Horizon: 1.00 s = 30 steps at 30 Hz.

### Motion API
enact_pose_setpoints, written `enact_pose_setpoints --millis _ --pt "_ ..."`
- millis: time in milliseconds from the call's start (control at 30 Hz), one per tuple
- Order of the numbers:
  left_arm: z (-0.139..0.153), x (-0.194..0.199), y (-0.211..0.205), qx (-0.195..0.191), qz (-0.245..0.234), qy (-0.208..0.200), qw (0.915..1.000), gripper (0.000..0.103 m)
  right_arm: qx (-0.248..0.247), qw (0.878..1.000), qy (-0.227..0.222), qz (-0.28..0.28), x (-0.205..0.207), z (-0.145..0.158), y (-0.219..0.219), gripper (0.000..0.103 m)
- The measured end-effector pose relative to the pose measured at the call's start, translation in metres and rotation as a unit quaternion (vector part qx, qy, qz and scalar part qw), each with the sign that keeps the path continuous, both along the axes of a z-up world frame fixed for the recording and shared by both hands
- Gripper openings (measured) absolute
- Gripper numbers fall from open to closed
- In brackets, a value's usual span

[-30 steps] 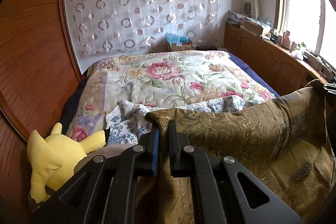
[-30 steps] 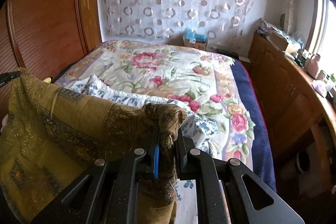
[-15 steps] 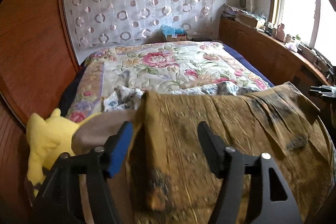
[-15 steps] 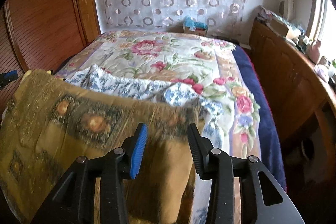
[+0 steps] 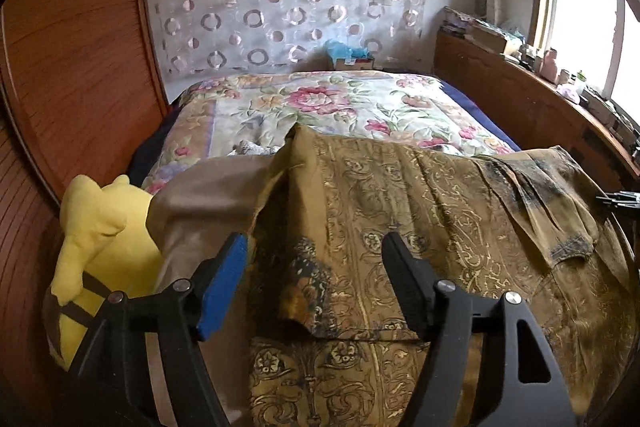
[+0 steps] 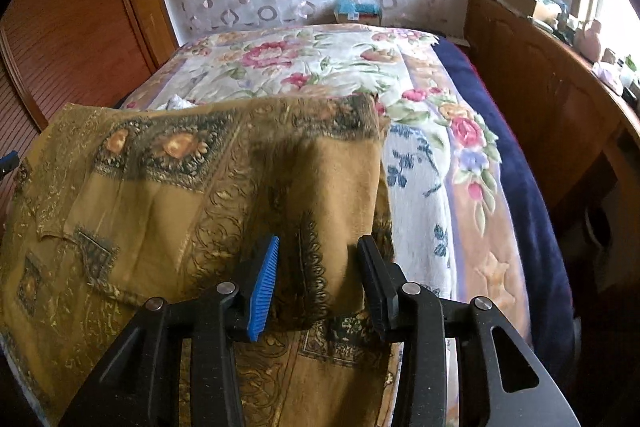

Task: Fold small clothes
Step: 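Grasp the folded shirt's edge with both grippers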

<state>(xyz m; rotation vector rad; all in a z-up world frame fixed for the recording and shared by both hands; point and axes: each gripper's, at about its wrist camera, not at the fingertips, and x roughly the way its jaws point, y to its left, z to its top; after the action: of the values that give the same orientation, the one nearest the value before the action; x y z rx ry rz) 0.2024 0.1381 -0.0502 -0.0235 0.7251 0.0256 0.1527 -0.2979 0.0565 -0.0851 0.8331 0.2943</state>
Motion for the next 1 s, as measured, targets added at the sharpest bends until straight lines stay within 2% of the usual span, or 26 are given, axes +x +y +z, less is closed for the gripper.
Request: enact_pose_setpoints --millis 167,300,433,533,600,1000 --pt "-0.004 -0.001 0.001 0.003 0.015 0.011 0.9998 0.071 0.003 1.000 -0.005 -0.005 0.003 -0.001 0.000 0.042" --pt "-0.006 -0.006 0.004 -0.019 0.012 0.010 0.9997 0.069 -0.020 1.000 -0.022 0.001 -0.001 -0.007 0.009 0.042" --pt "-0.008 -0.008 0.001 -0.021 0.004 0.013 0.9997 0.048 -0.009 1.000 -0.024 0.000 -0.002 -0.010 0.007 0.044" --pt "-0.010 -0.006 -0.001 -0.022 -0.001 0.017 0.9996 0.038 0.001 1.000 -0.023 0.000 0.001 -0.013 0.005 0.045" --pt "-0.011 -0.003 -0.001 -0.021 0.000 0.019 0.9996 0.035 0.002 1.000 -0.022 0.001 0.002 -0.015 0.004 0.045" --pt "-0.025 0.010 -0.005 -0.022 0.000 0.046 0.9987 0.034 -0.008 1.000 -0.024 0.001 0.002 -0.016 0.009 0.045"
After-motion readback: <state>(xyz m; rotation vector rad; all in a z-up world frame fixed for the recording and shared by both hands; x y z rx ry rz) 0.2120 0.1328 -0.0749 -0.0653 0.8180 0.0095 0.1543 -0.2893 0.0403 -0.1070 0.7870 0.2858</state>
